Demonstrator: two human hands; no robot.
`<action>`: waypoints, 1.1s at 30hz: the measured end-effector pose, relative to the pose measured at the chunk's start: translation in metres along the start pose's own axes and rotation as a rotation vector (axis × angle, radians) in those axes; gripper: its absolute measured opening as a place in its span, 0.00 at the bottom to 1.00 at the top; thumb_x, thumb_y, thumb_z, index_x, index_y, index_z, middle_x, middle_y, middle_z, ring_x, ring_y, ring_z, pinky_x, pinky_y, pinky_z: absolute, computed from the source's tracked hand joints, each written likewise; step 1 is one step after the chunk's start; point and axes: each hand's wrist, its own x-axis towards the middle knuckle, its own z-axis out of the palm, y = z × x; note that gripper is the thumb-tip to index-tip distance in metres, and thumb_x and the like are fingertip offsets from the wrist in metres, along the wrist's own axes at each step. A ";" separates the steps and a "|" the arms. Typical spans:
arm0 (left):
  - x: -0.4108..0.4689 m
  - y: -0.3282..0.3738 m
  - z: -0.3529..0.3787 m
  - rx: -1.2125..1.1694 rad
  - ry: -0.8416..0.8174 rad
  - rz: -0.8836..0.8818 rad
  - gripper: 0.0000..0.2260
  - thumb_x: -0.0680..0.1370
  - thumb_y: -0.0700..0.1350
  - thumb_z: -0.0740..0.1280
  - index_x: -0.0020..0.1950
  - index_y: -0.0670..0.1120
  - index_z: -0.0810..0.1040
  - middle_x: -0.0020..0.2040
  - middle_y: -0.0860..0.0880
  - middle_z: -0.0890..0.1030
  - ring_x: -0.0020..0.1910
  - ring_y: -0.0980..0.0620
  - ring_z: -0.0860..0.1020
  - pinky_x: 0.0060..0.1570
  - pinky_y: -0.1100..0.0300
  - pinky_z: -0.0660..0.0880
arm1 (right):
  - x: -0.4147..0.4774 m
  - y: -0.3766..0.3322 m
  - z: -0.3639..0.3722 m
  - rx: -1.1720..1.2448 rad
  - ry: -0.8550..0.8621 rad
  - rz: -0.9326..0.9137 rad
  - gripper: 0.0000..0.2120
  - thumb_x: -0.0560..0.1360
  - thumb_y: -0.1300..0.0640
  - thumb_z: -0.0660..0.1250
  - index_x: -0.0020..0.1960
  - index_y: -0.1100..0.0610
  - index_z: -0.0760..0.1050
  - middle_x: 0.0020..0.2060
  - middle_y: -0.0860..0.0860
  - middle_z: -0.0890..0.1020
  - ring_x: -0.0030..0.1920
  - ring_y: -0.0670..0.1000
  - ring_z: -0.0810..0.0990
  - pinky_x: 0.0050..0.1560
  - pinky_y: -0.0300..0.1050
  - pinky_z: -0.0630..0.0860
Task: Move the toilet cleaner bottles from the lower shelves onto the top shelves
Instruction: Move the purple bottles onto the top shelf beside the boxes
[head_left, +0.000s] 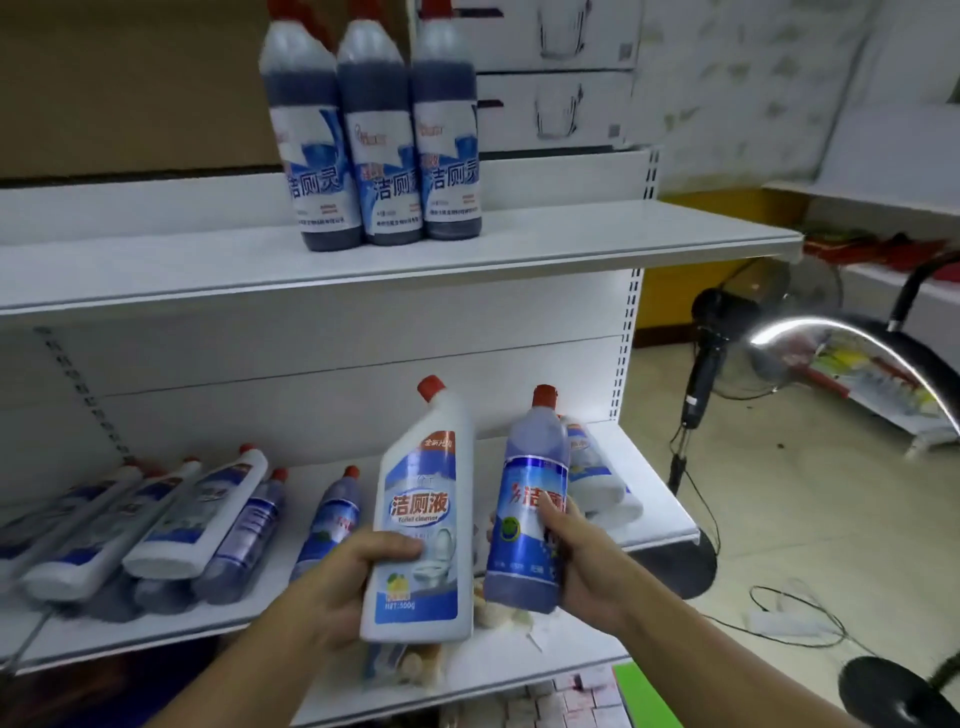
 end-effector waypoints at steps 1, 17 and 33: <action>-0.008 0.001 0.008 0.000 -0.027 0.008 0.34 0.45 0.32 0.81 0.50 0.35 0.80 0.48 0.32 0.82 0.41 0.34 0.82 0.42 0.40 0.80 | -0.011 -0.006 0.004 0.011 -0.025 0.002 0.44 0.52 0.52 0.83 0.64 0.59 0.71 0.50 0.61 0.83 0.44 0.59 0.84 0.42 0.56 0.82; -0.105 0.036 0.054 0.157 -0.120 0.275 0.31 0.41 0.35 0.82 0.44 0.36 0.84 0.45 0.32 0.82 0.37 0.33 0.82 0.31 0.42 0.80 | -0.074 -0.071 0.061 -0.430 -0.263 -0.252 0.47 0.52 0.51 0.83 0.67 0.52 0.65 0.56 0.60 0.82 0.57 0.62 0.81 0.52 0.55 0.80; -0.179 0.105 -0.014 0.250 -0.143 0.534 0.31 0.43 0.40 0.81 0.45 0.37 0.83 0.42 0.35 0.83 0.36 0.38 0.83 0.34 0.48 0.81 | -0.041 -0.043 0.192 -0.385 -0.372 -0.313 0.43 0.53 0.49 0.81 0.64 0.56 0.69 0.49 0.59 0.84 0.47 0.58 0.85 0.41 0.51 0.83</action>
